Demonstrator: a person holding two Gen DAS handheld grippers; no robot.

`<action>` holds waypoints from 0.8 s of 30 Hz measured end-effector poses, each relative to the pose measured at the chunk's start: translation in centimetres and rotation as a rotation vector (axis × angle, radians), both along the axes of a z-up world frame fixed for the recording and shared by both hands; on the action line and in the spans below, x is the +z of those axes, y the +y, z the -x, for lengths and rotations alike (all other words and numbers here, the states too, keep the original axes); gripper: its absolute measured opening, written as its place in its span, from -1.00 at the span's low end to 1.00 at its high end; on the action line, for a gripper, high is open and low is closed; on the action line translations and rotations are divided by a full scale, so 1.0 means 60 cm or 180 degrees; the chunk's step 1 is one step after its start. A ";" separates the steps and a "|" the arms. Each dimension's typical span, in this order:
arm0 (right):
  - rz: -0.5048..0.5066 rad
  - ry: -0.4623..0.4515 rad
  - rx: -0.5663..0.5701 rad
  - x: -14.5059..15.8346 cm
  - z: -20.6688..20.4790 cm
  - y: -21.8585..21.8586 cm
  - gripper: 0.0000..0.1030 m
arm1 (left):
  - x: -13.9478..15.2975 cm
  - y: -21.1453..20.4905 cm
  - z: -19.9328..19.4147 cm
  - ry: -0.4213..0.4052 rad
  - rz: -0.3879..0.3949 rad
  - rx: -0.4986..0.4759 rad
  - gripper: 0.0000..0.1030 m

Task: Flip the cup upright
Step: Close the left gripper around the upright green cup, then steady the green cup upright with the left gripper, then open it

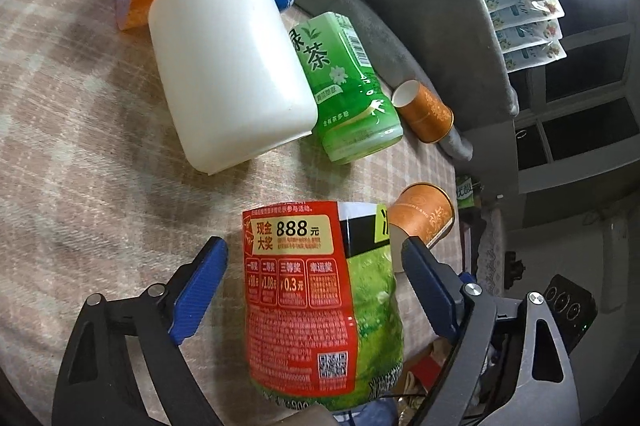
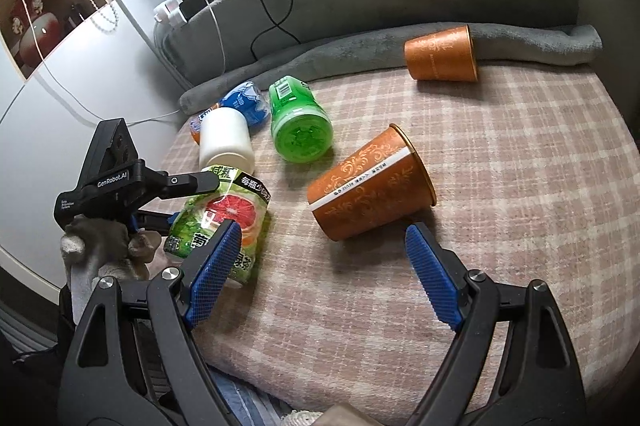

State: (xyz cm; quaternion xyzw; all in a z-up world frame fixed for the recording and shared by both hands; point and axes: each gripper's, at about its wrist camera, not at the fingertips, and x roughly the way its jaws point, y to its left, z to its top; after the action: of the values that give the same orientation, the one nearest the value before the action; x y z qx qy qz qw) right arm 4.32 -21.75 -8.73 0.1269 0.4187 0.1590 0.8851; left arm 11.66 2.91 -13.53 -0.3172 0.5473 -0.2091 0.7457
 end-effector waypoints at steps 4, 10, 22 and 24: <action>0.0000 0.0008 -0.0024 -0.002 -0.001 -0.003 0.68 | 0.000 -0.005 -0.002 -0.0033 -0.0037 -0.0038 0.49; -0.0015 0.0025 -0.0060 -0.002 -0.001 -0.007 0.68 | 0.016 -0.015 0.004 -0.0191 -0.0145 -0.0075 0.49; -0.0028 0.0035 -0.0076 -0.002 0.002 -0.010 0.68 | 0.074 -0.051 0.044 -0.0840 -0.0627 -0.0141 0.48; -0.0025 0.0029 -0.0080 -0.001 0.004 -0.011 0.68 | 0.080 -0.057 0.049 -0.0926 -0.0695 -0.0146 0.48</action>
State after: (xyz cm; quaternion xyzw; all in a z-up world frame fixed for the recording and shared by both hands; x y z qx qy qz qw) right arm 4.10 -22.42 -8.82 0.1362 0.4204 0.1489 0.8846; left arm 8.70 -0.48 -8.74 -0.1882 0.4602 -0.2091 0.8421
